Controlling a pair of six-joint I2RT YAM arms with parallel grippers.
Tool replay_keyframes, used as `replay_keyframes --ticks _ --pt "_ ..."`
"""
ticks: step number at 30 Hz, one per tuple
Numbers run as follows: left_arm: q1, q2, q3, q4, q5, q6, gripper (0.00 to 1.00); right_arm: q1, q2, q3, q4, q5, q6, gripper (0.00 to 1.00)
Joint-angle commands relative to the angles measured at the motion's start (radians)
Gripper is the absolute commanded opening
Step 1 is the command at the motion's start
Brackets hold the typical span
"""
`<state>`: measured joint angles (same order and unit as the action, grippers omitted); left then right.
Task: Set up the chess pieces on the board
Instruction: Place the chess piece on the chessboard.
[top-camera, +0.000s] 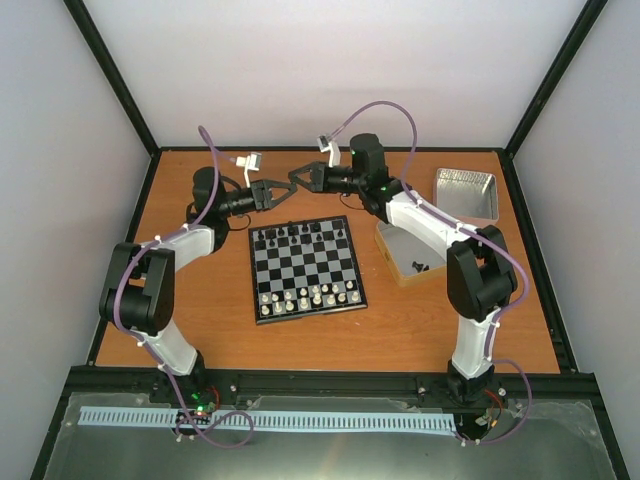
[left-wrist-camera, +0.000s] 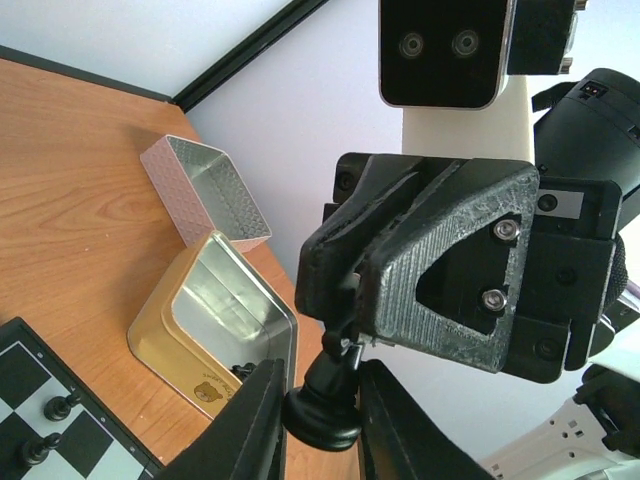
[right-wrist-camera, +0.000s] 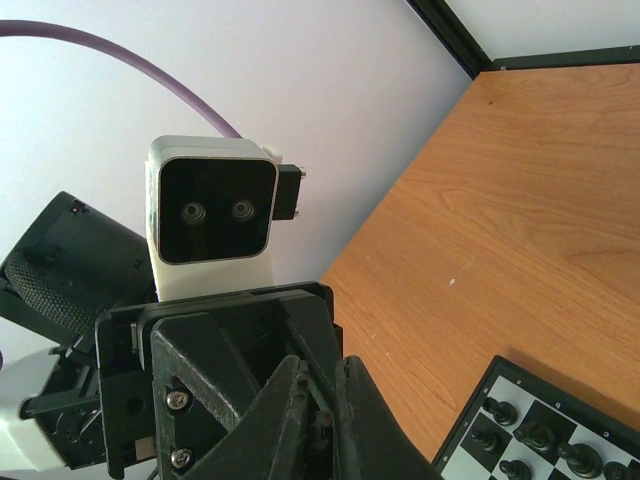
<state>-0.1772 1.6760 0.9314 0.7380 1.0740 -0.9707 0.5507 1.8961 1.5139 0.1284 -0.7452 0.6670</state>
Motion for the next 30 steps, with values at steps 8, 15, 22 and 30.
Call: replay_keyframes --ticks 8,15,22,30 --pt "-0.004 -0.02 0.089 -0.19 -0.019 0.226 0.05 0.009 0.015 0.089 -0.139 -0.006 -0.119 0.25" --pt "-0.004 -0.054 0.178 -0.68 0.03 0.735 0.04 -0.003 0.046 0.246 -0.494 -0.154 -0.337 0.35" --pt "-0.004 -0.063 0.178 -0.786 0.126 0.841 0.04 -0.003 0.073 0.321 -0.732 -0.162 -0.516 0.3" --pt "-0.004 -0.07 0.176 -0.777 0.162 0.839 0.04 -0.003 0.065 0.306 -0.749 -0.185 -0.537 0.29"
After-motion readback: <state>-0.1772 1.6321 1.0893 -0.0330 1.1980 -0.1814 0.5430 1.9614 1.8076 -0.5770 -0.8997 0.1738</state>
